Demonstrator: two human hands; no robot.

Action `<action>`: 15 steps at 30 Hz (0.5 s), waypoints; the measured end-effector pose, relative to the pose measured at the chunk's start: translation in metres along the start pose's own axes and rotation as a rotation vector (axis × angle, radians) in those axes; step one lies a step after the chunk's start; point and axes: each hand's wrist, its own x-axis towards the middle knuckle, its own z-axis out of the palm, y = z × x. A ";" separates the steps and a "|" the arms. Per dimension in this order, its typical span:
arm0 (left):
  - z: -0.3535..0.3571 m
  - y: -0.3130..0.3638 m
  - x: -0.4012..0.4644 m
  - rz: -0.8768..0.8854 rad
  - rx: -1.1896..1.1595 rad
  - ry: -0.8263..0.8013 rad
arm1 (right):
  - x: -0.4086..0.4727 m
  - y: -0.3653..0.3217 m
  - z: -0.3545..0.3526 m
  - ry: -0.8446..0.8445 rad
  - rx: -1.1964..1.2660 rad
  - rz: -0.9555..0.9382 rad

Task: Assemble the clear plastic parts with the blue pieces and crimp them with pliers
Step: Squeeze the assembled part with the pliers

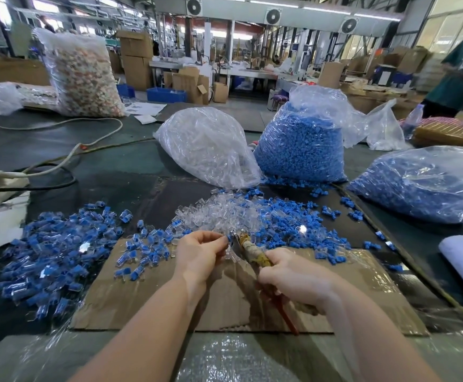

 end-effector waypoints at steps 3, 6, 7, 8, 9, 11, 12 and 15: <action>0.003 -0.001 0.000 0.016 -0.004 0.034 | 0.001 0.000 0.002 0.005 0.030 0.009; 0.006 0.000 -0.002 0.030 0.021 0.057 | 0.002 0.001 0.002 0.013 0.019 0.001; 0.007 0.001 -0.003 0.029 0.024 0.058 | 0.002 0.001 0.002 0.013 0.011 -0.008; 0.007 0.003 -0.004 0.027 0.024 0.055 | 0.002 0.001 0.002 0.015 0.004 -0.018; 0.008 0.004 -0.004 0.026 0.022 0.053 | 0.001 0.000 0.002 0.018 0.000 -0.029; 0.009 0.005 -0.005 0.028 0.010 0.051 | 0.001 0.000 0.002 0.032 -0.010 -0.051; 0.010 0.005 -0.006 0.027 0.003 0.050 | 0.001 0.000 0.002 0.040 -0.019 -0.063; 0.012 0.004 -0.007 0.031 -0.007 0.053 | 0.002 0.002 0.004 0.060 -0.085 -0.078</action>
